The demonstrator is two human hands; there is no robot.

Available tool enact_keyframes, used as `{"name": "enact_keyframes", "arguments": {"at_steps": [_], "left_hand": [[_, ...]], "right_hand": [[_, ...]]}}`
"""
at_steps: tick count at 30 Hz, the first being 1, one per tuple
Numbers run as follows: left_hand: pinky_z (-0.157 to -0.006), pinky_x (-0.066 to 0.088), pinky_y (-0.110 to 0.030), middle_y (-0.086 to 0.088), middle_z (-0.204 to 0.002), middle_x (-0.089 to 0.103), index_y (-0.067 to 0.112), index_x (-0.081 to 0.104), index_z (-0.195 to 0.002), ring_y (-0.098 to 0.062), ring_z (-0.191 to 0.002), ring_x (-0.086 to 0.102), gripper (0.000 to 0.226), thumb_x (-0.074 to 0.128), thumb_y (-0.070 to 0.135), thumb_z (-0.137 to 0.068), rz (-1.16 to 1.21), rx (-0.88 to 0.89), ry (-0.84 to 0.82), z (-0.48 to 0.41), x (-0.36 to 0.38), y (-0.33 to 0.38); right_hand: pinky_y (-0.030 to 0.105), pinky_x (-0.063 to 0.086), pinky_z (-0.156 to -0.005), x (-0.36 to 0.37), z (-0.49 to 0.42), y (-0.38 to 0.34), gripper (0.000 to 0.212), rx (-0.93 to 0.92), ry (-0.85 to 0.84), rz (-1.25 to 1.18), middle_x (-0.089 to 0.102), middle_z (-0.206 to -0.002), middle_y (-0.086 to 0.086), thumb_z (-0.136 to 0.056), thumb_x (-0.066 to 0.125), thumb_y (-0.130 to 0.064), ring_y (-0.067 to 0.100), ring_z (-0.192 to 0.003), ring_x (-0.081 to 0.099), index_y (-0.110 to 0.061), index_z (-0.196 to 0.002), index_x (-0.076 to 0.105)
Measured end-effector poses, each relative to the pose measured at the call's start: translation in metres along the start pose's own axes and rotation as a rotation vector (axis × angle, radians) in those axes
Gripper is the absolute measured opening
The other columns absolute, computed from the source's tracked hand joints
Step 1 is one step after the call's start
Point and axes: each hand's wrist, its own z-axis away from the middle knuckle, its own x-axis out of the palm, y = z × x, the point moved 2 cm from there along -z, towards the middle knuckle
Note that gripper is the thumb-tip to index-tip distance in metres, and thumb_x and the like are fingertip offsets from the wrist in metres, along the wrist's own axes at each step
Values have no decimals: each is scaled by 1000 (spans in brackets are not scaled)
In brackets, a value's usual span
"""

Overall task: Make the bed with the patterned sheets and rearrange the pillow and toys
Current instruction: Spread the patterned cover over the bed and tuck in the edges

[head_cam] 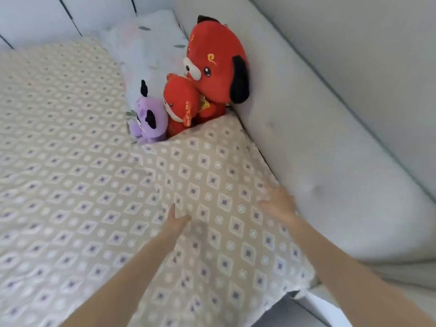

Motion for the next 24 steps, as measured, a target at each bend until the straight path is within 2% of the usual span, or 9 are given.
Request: {"name": "enact_keyframes", "arguments": {"at_steps": [3,4,6,9,14,17,20,22,24], "left_hand": [[-109,26,-47,-12,-156,17,34,13,-151,-32,-142,22,69,50,20,-95,-187,70,23,-7,5,-3],[-110,25,-45,-12,-158,9,36,13,-151,-30,-144,16,69,51,23,-94,-251,97,31,-11,8,-6],[-112,21,-43,-6,-159,-7,40,13,-150,-28,-146,6,70,54,29,-93,-391,194,47,-18,18,-7],[-118,12,-47,-3,-159,-12,38,18,-149,-28,-146,-8,62,49,30,-95,-745,371,-29,-33,38,-12],[-116,15,-51,1,-160,-4,35,19,-148,-29,-146,-3,67,37,9,-89,-945,218,-168,-39,49,-23],[-114,25,-44,-1,-159,6,28,21,-149,-23,-147,7,62,39,10,-93,-916,273,-184,-33,46,-20],[-94,43,-30,-1,-153,29,26,25,-150,-22,-131,42,57,41,14,-96,-775,294,-161,-19,36,-7],[-84,43,-26,-4,-142,45,26,31,-148,-23,-114,55,52,43,19,-97,-720,360,-115,-5,26,10],[-92,40,-27,-6,-138,49,26,35,-145,-23,-119,52,48,43,22,-98,-681,449,-69,12,14,28]], "right_hand": [[25,44,-95,18,-5,2,64,-53,-103,-20,23,-154,9,-88,55,-19,24,-126,44,-30,-147,32],[29,42,-100,25,-7,2,66,-75,-126,-21,14,-157,10,-88,56,-19,26,-132,39,-31,-148,31],[40,22,-116,37,-9,3,71,-133,-169,36,-8,-160,6,-88,61,-25,31,-146,12,-40,-148,26],[38,8,-116,63,-12,9,79,-227,-311,146,-13,-159,6,-84,67,-28,26,-148,2,-44,-147,23],[39,18,-116,90,-8,32,78,-236,-343,372,-17,-158,7,-87,60,-21,21,-146,17,-41,-149,17],[41,26,-114,86,-2,28,66,-203,-290,269,-7,-160,2,-89,54,-20,28,-144,19,-40,-146,27],[43,29,-112,71,6,14,55,-171,-209,117,17,-157,5,-92,52,-20,26,-141,26,-32,-143,36],[39,36,-107,56,15,0,48,-171,-143,1,33,-149,4,-94,53,-23,23,-131,41,-26,-140,42],[31,39,-102,39,28,-19,44,-207,-99,-73,41,-142,2,-94,53,-24,20,-125,46,-24,-138,45]]}}
